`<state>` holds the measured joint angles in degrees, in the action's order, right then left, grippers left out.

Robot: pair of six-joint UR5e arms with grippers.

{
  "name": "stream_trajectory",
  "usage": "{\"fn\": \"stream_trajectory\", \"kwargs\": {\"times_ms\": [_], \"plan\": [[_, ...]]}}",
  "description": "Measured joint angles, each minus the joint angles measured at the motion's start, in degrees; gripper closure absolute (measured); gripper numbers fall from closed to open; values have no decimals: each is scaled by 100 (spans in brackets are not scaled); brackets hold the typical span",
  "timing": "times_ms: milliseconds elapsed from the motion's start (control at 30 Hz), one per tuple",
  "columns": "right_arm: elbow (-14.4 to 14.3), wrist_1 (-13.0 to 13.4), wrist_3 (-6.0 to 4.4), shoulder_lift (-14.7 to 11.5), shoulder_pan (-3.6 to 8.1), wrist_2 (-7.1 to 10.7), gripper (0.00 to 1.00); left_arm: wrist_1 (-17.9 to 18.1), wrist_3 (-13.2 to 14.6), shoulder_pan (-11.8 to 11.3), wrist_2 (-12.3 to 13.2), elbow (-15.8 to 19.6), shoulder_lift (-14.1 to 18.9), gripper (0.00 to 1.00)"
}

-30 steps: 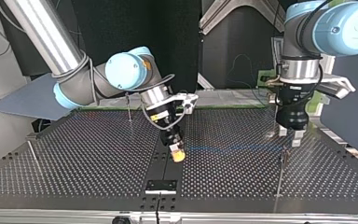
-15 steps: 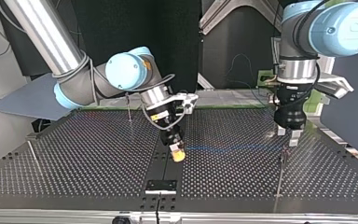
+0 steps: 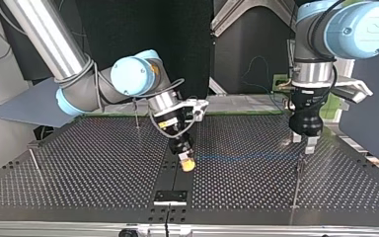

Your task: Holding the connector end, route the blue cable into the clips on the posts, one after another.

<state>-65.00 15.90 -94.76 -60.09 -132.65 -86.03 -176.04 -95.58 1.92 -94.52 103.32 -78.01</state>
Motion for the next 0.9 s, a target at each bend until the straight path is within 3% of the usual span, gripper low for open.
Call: {"fn": "stream_trajectory", "kwargs": {"times_ms": [667,900], "plan": [[0,-6,-9,2,33,41,100,14,27,98,-72,-1,13,0],[0,-7,-10,1,54,41,100,-1,116,191,121,-6,-4,0]]}}
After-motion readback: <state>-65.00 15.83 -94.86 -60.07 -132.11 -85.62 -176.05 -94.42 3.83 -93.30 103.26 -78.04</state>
